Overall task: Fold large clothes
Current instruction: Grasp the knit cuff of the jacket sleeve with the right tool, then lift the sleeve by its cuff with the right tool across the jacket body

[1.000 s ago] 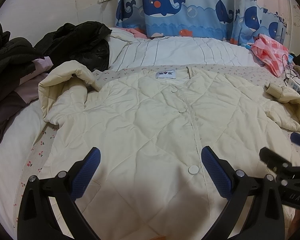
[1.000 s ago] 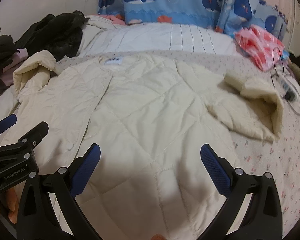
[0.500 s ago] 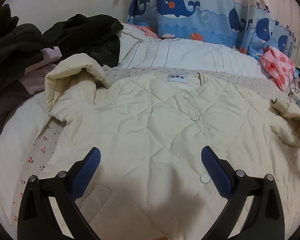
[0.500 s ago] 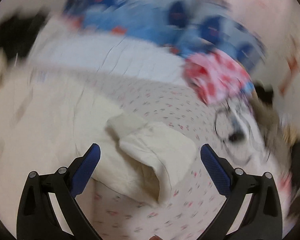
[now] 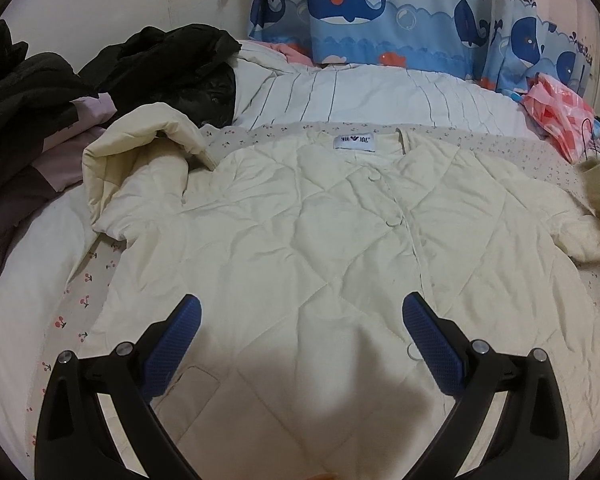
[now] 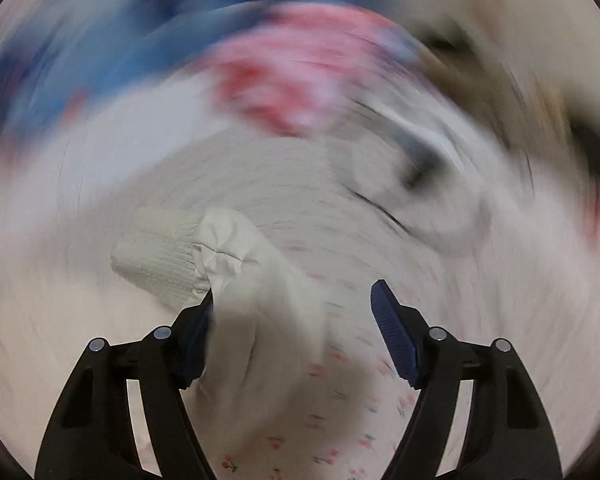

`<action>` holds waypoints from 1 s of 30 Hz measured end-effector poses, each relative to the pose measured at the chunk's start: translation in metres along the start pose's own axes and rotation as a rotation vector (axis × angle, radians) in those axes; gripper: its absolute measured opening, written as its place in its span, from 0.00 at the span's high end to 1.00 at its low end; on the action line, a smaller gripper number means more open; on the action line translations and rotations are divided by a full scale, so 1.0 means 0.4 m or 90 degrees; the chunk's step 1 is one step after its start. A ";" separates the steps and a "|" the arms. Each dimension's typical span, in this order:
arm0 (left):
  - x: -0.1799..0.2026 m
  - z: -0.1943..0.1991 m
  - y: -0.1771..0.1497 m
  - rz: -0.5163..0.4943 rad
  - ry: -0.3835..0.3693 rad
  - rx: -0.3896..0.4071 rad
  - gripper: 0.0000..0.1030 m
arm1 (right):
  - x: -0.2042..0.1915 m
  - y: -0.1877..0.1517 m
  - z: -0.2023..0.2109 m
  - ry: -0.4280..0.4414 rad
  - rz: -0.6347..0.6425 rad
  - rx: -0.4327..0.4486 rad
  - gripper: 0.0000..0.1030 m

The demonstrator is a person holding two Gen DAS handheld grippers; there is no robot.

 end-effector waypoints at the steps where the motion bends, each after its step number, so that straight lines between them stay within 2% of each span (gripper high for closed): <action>1: 0.000 0.000 0.000 0.000 -0.001 -0.001 0.06 | 0.087 -0.007 0.024 0.025 -0.087 0.010 0.28; 2: 0.000 0.000 0.000 0.000 -0.001 -0.001 0.06 | 0.176 -0.027 0.049 0.062 -0.166 0.019 0.26; 4: 0.000 0.000 0.000 0.000 0.000 -0.002 0.06 | 0.293 -0.079 0.092 0.139 -0.243 0.034 0.23; 5: 0.000 0.000 -0.001 0.001 0.000 -0.003 0.06 | 0.320 -0.103 0.104 0.174 -0.260 0.036 0.19; 6: 0.000 0.000 -0.002 0.001 0.000 -0.003 0.06 | 0.346 -0.134 0.112 0.217 -0.284 0.032 0.10; 7: 0.001 0.000 -0.003 0.003 0.000 -0.003 0.06 | 0.376 -0.179 0.113 0.267 -0.320 0.024 0.10; 9: 0.002 0.002 -0.005 0.003 0.001 0.000 0.06 | 0.401 -0.221 0.098 0.323 -0.353 0.008 0.10; 12: 0.006 0.000 -0.007 0.001 0.001 0.003 0.06 | 0.382 -0.243 0.092 0.336 -0.317 0.009 0.08; 16: 0.012 0.002 -0.006 -0.004 -0.001 0.012 0.06 | 0.349 -0.207 0.063 0.375 -0.308 0.039 0.08; 18: 0.016 0.005 -0.007 -0.007 -0.001 0.017 0.06 | 0.339 -0.184 0.036 0.369 -0.298 0.036 0.26; 19: 0.018 0.008 -0.006 -0.010 0.000 0.020 0.06 | 0.339 -0.175 0.023 0.366 -0.298 0.029 0.55; 20: 0.020 0.011 -0.005 -0.012 0.001 0.023 0.06 | 0.336 -0.152 0.008 0.343 -0.299 0.028 0.80; 21: 0.020 0.014 -0.004 -0.012 0.002 0.026 0.06 | 0.328 -0.134 0.011 0.341 -0.296 0.039 0.83; 23: 0.015 0.024 0.001 -0.004 0.001 0.040 0.06 | 0.278 -0.069 0.069 0.381 -0.249 0.096 0.87; 26: 0.006 0.043 0.010 0.014 0.000 0.064 0.06 | 0.222 0.008 0.166 0.468 -0.196 0.197 0.88; 27: 0.005 0.049 0.012 0.017 0.002 0.072 0.06 | 0.217 0.016 0.180 0.477 -0.189 0.214 0.88; 29: 0.008 0.058 0.014 0.012 0.002 0.084 0.06 | 0.225 0.011 0.152 0.468 -0.180 0.203 0.87; 30: 0.011 0.062 0.014 0.007 0.001 0.087 0.06 | 0.243 -0.004 0.122 0.450 -0.194 0.182 0.81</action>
Point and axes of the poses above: each gripper's, at about its wrist camera, not at the fingertips, and z roughly against the way its jaws point, x to its right, y to its top, the point moved 4 cm from there along -z, roughly the way its jaws point, and after that the axes turned 15 degrees about y, right-handed, at the moved point
